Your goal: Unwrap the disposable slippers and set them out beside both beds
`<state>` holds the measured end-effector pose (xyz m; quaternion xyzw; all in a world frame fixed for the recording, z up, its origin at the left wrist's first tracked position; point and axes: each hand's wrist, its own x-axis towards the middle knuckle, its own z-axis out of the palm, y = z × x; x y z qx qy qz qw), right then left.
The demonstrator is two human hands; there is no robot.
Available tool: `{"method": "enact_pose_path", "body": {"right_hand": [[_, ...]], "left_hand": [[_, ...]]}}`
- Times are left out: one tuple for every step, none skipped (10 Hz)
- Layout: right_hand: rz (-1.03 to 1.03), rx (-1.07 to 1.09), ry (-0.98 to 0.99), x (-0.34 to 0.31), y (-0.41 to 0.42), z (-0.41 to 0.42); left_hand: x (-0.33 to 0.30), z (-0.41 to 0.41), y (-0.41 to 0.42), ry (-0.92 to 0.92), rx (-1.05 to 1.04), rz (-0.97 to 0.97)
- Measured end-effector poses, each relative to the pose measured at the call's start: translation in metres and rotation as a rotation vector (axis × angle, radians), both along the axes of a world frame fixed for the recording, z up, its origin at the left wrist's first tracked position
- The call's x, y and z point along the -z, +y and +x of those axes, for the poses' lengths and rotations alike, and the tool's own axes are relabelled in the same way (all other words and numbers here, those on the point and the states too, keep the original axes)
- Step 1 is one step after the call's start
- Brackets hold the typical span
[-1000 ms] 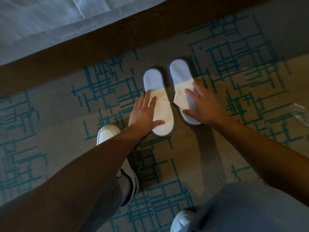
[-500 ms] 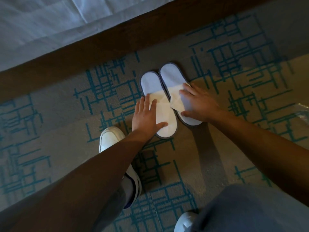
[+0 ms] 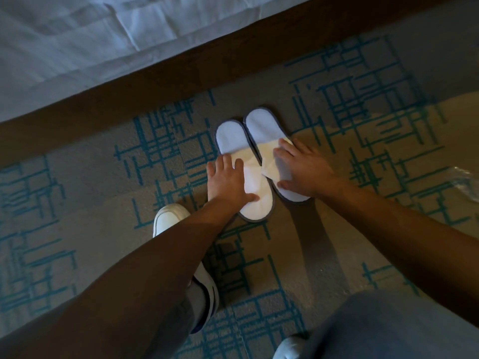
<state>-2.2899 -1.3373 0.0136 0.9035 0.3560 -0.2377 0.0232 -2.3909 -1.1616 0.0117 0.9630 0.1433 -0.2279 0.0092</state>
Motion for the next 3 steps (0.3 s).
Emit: {"method": "enact_pose_path", "body": {"right_hand": [[-0.011,-0.002,0.008,-0.003,0.001,0.002],[-0.016,-0.013,0.012,-0.003,0.004,0.002],[-0.037,-0.028,0.010,-0.012,0.010,0.007]], "left_hand": [[-0.001,0.002,0.002,0.025,-0.041,-0.031],[-0.007,0.003,0.002,0.047,-0.027,-0.040],[-0.016,0.022,0.011,0.092,-0.011,-0.063]]}}
